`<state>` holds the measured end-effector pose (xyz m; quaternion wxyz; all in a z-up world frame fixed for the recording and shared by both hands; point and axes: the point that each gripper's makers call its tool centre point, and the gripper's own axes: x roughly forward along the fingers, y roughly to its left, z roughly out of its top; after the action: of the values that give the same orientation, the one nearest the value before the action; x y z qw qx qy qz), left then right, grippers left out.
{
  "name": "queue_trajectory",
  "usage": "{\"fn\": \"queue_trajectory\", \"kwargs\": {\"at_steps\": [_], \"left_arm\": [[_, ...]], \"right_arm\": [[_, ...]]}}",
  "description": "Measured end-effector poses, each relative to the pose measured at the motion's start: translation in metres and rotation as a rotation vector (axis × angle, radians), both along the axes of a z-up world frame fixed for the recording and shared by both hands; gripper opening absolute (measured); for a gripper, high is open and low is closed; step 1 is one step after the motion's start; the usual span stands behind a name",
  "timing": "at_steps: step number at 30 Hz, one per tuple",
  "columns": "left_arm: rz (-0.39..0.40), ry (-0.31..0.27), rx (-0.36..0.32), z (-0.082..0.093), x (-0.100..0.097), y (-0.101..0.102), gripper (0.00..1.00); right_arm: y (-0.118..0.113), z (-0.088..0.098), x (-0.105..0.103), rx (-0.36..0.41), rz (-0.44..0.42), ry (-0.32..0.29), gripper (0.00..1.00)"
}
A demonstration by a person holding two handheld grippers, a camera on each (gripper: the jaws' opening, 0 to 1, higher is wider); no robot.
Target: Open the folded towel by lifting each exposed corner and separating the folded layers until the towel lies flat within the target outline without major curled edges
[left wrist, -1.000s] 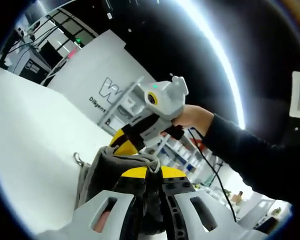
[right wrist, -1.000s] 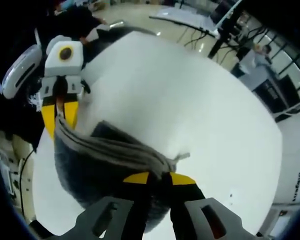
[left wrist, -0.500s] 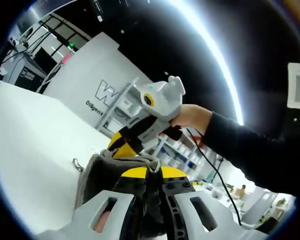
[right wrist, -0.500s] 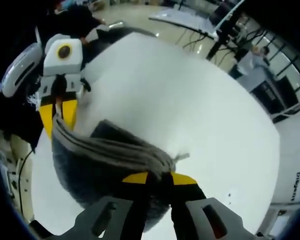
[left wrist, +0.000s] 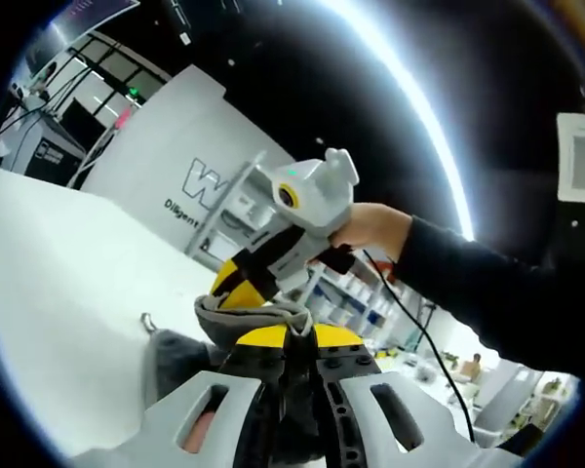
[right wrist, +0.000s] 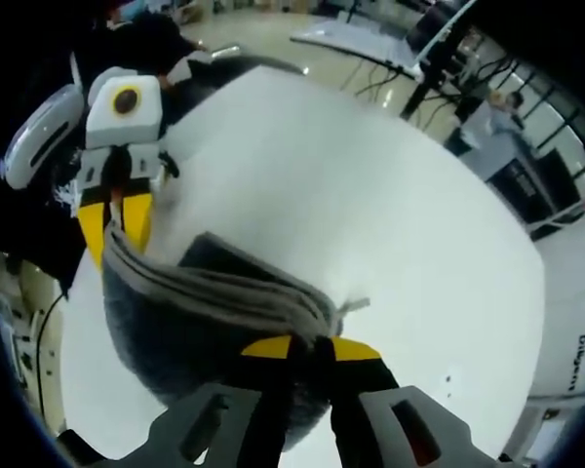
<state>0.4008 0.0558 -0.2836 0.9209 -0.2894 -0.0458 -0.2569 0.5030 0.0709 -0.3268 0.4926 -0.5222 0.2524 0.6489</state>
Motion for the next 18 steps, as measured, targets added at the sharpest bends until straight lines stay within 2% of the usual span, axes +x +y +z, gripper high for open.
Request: {"fn": "queue_trajectory", "kwargs": {"at_steps": [18], "left_arm": [[-0.024, -0.051, 0.1, 0.01, -0.013, -0.027, 0.06]], "right_arm": [[-0.023, 0.019, -0.007, 0.093, -0.036, -0.02, 0.06]]}}
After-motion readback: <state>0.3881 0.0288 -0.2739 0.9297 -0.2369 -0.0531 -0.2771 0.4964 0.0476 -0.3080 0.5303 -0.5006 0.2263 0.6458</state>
